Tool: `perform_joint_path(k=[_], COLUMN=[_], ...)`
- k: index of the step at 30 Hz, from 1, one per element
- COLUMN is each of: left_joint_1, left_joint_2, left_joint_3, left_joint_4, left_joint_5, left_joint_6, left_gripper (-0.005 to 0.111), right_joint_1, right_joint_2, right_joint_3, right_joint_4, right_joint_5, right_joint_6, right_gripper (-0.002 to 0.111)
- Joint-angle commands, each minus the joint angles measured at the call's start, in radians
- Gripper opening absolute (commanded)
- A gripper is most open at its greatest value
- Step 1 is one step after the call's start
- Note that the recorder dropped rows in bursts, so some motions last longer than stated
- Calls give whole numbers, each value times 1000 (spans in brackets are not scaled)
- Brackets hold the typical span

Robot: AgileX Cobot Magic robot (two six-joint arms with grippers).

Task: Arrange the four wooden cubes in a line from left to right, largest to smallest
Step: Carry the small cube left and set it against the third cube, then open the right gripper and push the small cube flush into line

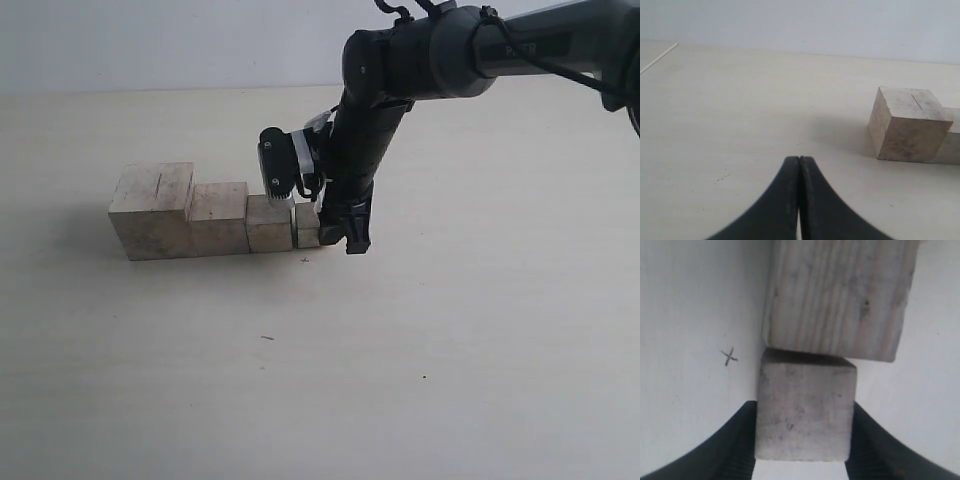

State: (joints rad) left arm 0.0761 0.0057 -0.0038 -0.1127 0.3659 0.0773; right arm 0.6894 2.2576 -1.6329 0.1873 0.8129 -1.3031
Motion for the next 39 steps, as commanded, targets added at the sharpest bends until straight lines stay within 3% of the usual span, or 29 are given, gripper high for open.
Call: perform_joint_path(k=[1, 15, 19, 27, 32, 39], left_joint_1=[-6, -6, -6, -6, -6, -6], left_joint_2=[-6, -6, -6, -6, -6, -6], left_joint_3=[4, 4, 4, 4, 4, 4], left_joint_4=[1, 1, 1, 1, 1, 1], left_joint_5=[-11, -11, -11, -11, -11, -11], left_joint_6=[-4, -4, -4, -4, -4, -4], left_gripper=[0, 0, 0, 0, 0, 0], right_joint_1=[-6, -6, -6, -6, -6, -6], right_joint_2=[20, 22, 22, 3, -14, -31], right_joint_3=[0, 0, 0, 0, 0, 0], right_joint_4=[24, 64, 64, 64, 64, 54], right_joint_5=[-15, -14, -14, -18, -16, -31], right_joint_6=[-9, -2, 9, 31, 31, 76], right_gripper=[0, 1, 11, 46, 53, 54])
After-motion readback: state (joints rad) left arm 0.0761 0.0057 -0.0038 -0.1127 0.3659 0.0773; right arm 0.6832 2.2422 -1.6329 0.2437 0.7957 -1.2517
